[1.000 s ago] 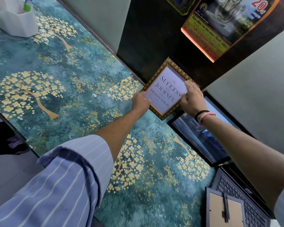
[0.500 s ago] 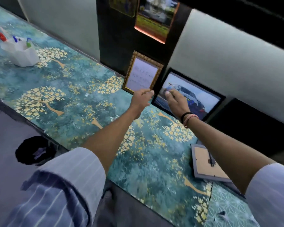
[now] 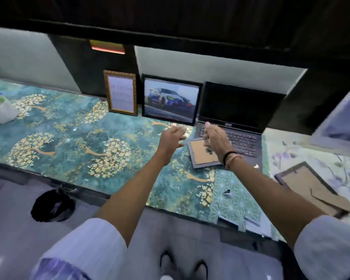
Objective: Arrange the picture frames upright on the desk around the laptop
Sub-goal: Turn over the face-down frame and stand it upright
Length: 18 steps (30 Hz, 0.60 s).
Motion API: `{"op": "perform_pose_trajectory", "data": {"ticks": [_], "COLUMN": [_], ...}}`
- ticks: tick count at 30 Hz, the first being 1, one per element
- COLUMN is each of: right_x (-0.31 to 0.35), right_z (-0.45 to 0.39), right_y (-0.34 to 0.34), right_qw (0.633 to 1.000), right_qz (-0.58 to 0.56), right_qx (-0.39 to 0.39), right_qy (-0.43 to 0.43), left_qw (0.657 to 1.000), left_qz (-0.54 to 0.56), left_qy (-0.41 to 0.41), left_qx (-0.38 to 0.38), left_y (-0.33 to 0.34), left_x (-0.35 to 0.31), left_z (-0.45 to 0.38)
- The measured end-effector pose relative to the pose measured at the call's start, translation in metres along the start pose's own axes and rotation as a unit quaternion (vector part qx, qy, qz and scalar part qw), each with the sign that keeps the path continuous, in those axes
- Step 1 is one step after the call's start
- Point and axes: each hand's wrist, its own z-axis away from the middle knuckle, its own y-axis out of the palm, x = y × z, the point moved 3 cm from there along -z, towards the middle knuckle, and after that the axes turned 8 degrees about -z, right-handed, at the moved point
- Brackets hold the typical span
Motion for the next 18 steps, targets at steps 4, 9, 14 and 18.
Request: {"op": "perform_pose_trajectory", "data": {"ticks": [4, 9, 14, 18], "right_x": [-0.038, -0.081, -0.118, -0.150], "right_z": [0.019, 0.047, 0.071, 0.082], "right_y": [-0.036, -0.097, -0.174, -0.260], "right_qw": [0.998, 0.992, 0.979, 0.963], "right_qz": [-0.002, 0.005, 0.006, 0.049], "right_qx": [-0.027, -0.099, -0.171, -0.230], "right_qy": [0.052, 0.077, 0.111, 0.130], "left_qw": [0.997, 0.991, 0.979, 0.958], "left_qz": [-0.054, -0.087, -0.118, -0.142], "left_qy": [-0.044, -0.059, -0.051, -0.062], "left_qx": [0.026, 0.088, 0.161, 0.241], "left_y": [0.031, 0.086, 0.177, 0.266], "left_x": [0.034, 0.060, 0.063, 0.070], "left_z": [0.006, 0.006, 0.017, 0.037]}}
